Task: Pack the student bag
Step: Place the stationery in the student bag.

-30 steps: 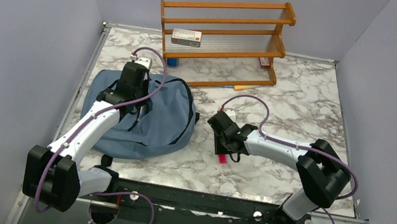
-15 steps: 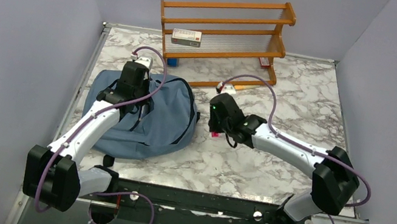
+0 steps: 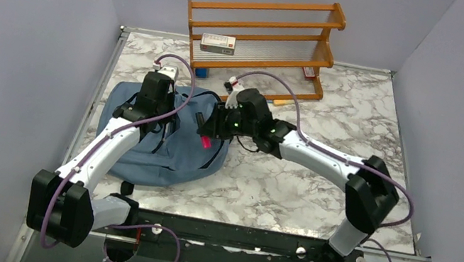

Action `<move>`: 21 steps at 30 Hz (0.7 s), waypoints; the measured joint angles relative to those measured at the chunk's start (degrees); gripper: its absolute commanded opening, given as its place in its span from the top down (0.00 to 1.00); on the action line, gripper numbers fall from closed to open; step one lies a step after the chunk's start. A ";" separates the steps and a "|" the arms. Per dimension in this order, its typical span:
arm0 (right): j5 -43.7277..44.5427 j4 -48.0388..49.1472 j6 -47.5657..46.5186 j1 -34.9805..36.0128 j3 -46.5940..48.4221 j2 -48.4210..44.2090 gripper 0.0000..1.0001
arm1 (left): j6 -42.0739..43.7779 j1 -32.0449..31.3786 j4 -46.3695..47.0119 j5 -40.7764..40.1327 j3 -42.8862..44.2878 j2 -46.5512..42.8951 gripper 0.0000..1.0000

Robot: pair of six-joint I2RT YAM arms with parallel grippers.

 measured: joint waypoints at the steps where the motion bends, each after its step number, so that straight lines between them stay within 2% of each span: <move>1: -1.90 0.83 0.90 0.00 0.61 1.46 0.79 | 0.00 0.00 0.00 0.02 0.00 0.00 1.00; 9: -13.77 -1.40 4.55 0.00 13.94 16.13 0.80 | 0.00 0.04 -0.07 0.39 0.00 -2.56 1.00; 16: -17.25 -6.62 4.50 0.00 24.48 22.45 0.80 | -0.02 0.04 -0.07 2.14 -0.13 -5.11 1.00; 21: -17.55 -9.14 4.57 -0.24 28.41 25.49 0.81 | -0.35 0.17 -0.04 2.75 -0.46 -5.84 1.00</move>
